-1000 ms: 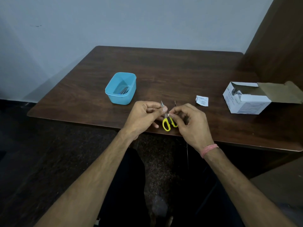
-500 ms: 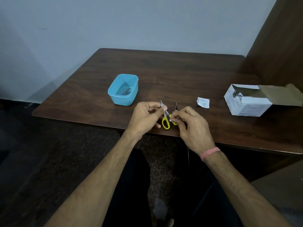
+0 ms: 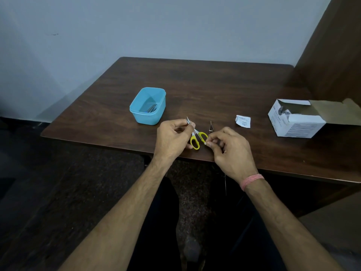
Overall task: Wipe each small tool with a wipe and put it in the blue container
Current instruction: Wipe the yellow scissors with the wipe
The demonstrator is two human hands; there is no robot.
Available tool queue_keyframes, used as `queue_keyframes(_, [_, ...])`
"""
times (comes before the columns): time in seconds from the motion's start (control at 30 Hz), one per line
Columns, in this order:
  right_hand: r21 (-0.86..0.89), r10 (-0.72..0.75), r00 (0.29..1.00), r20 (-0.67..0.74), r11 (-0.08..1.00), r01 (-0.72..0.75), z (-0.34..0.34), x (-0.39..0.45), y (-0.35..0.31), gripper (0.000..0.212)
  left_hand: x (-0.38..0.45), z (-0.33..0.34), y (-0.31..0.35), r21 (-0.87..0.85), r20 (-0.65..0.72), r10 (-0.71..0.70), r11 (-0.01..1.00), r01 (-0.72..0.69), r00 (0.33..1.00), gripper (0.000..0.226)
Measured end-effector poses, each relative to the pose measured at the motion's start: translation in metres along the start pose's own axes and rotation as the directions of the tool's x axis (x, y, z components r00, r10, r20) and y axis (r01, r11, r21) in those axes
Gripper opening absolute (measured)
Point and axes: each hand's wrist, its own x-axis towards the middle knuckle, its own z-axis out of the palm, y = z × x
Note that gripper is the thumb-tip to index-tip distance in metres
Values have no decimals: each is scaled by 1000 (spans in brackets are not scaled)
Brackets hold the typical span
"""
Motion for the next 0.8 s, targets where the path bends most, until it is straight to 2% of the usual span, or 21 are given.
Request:
queue_keyframes(0.17, [6,35,999,-23,999,-34,1,2,1,14,-1,0,4,-2,-16,-25,1000,25,1000,14])
queue_keyframes(0.47, [139,124,991,-52,983,-116,2,7,2,12,-4,-5,6,1,107,-9,1000,9,994,11])
queue_keyframes(0.8, [242,36,999,3,970,-35,-1,5,0,12,-3,-11,7,30,234,-11,1000,4,972,12])
